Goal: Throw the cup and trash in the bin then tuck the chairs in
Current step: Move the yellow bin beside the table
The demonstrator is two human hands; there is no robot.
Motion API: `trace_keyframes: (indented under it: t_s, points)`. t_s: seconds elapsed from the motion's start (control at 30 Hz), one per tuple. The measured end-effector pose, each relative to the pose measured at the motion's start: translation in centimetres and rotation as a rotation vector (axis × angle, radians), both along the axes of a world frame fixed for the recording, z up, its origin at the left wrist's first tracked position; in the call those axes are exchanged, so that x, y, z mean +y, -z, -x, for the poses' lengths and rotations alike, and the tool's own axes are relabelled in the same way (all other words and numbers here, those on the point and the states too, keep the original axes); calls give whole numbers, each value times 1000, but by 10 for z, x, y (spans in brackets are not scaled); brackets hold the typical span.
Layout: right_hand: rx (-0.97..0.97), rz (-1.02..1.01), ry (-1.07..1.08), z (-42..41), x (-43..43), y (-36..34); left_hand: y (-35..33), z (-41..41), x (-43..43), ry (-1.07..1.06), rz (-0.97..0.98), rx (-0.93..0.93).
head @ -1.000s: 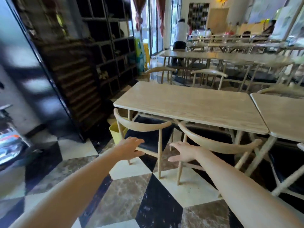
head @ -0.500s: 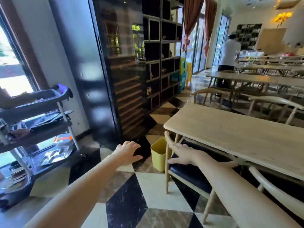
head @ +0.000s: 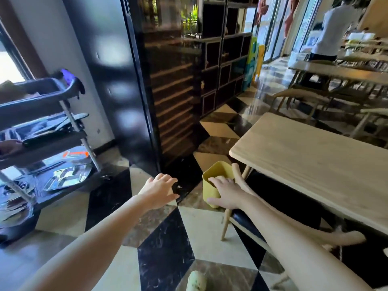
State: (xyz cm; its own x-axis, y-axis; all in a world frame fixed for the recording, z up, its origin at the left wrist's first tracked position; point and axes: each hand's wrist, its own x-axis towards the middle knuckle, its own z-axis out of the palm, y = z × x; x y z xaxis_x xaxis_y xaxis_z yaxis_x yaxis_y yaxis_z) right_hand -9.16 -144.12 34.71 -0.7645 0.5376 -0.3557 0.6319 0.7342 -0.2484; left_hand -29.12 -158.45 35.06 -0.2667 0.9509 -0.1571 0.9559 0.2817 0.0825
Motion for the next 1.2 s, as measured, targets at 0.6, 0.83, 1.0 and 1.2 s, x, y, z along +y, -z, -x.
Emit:
trace_keyframes:
  t_s: [0.6, 0.83, 1.0, 1.2]
  points:
    - [-118, 202, 159, 155, 295, 20, 10, 160, 309, 88, 238, -23]
    - [-120, 160, 314, 193, 396, 22, 10, 221, 446, 213, 249, 33]
    - [-68, 20, 472, 225, 479, 7, -2, 266, 554, 302, 231, 65]
    - [-50, 41, 620, 250, 564, -17, -26, 303, 671, 430, 265, 109]
